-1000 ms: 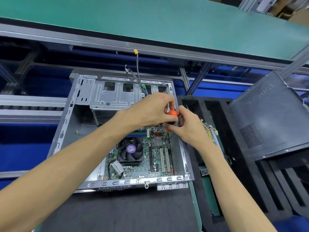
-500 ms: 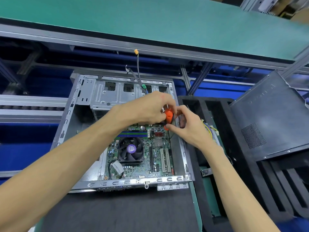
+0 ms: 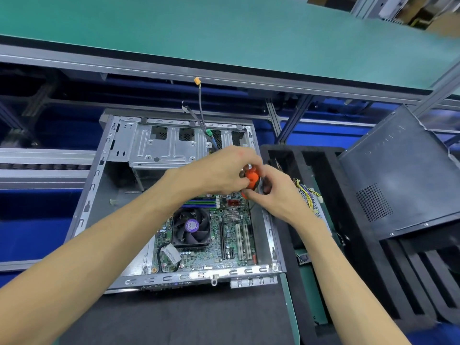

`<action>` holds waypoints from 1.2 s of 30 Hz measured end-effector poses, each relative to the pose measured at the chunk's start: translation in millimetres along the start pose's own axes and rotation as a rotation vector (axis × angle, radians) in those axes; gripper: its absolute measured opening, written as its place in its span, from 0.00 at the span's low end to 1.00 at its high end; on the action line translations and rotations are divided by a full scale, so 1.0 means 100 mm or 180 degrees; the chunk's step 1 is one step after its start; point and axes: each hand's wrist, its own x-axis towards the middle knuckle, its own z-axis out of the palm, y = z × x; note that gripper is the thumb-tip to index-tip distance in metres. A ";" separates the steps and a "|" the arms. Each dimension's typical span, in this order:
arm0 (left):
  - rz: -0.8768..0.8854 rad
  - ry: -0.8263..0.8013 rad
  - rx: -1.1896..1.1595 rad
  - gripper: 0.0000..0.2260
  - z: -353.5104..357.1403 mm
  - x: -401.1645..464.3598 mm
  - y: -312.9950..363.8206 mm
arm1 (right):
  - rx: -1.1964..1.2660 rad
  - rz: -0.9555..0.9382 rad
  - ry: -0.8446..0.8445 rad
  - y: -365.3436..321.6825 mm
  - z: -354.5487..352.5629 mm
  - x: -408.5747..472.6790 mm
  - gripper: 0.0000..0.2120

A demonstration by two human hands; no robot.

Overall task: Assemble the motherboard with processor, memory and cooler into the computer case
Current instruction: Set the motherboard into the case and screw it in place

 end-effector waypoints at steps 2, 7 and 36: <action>-0.0095 0.0164 0.0030 0.11 0.03 0.01 0.02 | 0.0006 0.0083 0.0030 0.01 0.01 0.01 0.16; -0.0161 0.0143 0.0165 0.08 0.03 0.06 0.04 | -0.0074 0.0147 -0.0058 0.00 0.03 0.04 0.15; -0.0408 0.0261 0.0569 0.16 0.04 0.10 0.15 | 0.0393 0.0333 0.0095 0.02 0.02 0.04 0.19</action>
